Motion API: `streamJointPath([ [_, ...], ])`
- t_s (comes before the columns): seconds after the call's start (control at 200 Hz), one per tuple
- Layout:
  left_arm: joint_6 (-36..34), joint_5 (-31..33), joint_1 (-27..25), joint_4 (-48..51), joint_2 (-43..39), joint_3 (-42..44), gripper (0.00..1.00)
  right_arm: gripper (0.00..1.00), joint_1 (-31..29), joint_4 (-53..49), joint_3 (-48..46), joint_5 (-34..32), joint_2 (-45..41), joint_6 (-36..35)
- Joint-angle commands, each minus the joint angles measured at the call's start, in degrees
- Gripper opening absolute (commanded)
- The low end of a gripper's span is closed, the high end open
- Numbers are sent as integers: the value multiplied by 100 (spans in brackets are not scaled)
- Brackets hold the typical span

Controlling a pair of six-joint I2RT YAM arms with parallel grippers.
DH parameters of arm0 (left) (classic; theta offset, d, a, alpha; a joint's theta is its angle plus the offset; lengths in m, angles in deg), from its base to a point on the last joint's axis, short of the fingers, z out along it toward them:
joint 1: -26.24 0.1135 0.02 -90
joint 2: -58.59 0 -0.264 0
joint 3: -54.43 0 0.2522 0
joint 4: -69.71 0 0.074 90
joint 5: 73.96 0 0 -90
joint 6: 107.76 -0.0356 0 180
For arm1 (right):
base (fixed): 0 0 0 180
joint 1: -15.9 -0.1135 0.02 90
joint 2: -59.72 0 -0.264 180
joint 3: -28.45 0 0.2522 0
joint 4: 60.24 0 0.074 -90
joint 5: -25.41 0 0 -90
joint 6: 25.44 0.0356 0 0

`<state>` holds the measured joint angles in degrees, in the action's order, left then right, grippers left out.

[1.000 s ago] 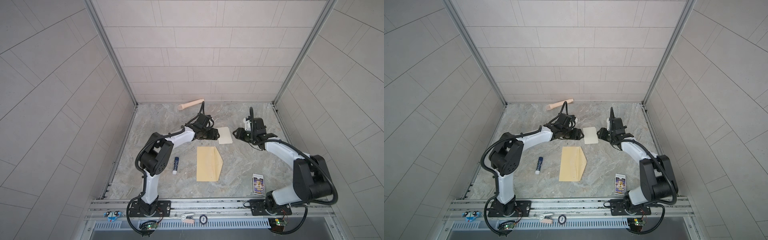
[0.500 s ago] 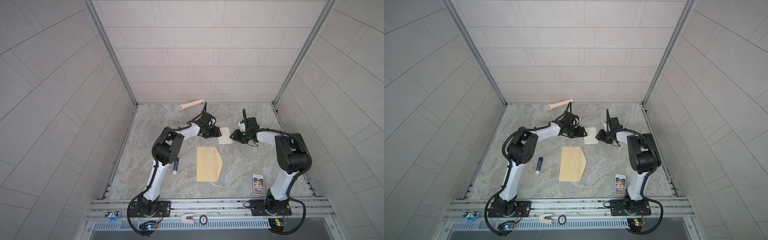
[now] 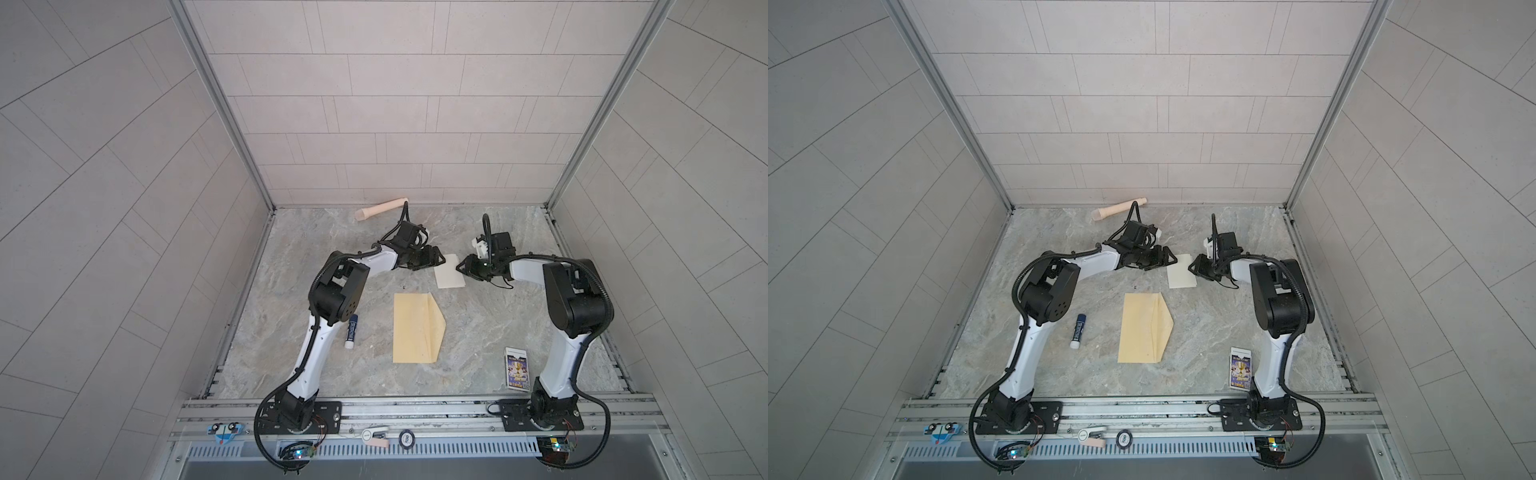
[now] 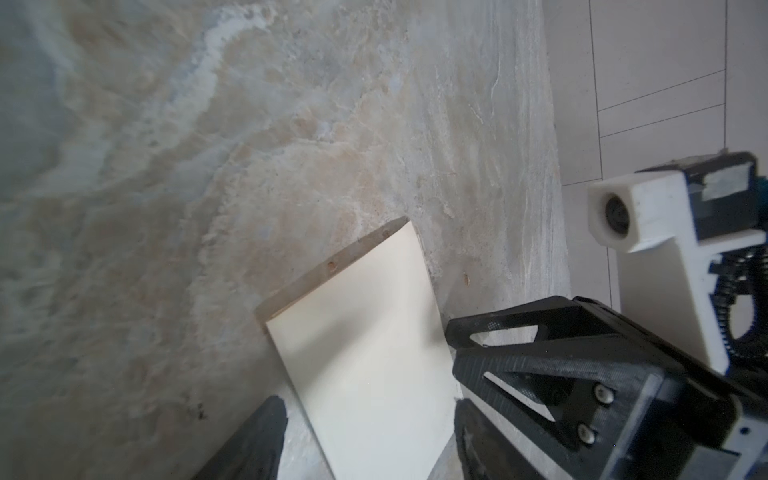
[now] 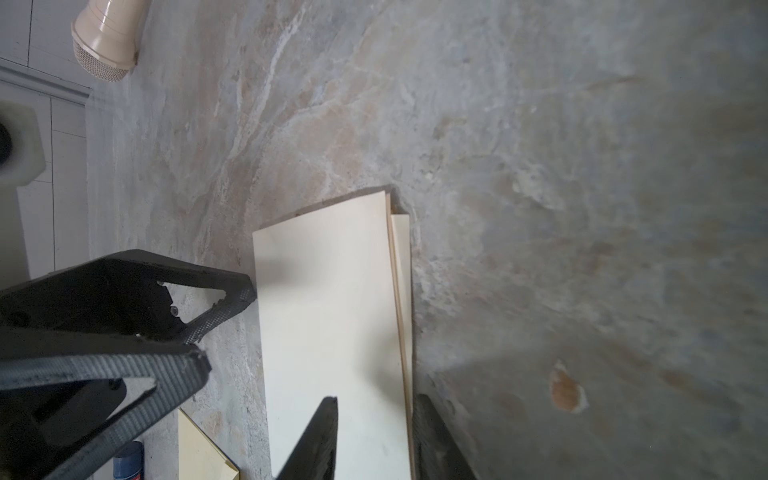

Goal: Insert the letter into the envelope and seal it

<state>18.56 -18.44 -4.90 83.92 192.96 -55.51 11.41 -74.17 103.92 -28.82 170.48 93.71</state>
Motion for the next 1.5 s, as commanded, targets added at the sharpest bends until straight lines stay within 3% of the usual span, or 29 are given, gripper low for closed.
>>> streamJointPath([
  [0.0,380,9,33,33,386,325,71,34,-37,-296,-67,-57,301,108],
  [0.335,491,-171,36,-215,278,610,70,34,-36,-21,-86,540,278,556],
  [0.996,490,-183,55,-381,66,1132,70,36,-117,-634,350,611,-298,610],
  [1.281,490,-175,51,-395,45,1169,70,31,-190,-703,421,530,-293,649],
  [1.496,480,-162,55,-407,37,1194,70,42,-216,-733,412,572,-570,702],
])
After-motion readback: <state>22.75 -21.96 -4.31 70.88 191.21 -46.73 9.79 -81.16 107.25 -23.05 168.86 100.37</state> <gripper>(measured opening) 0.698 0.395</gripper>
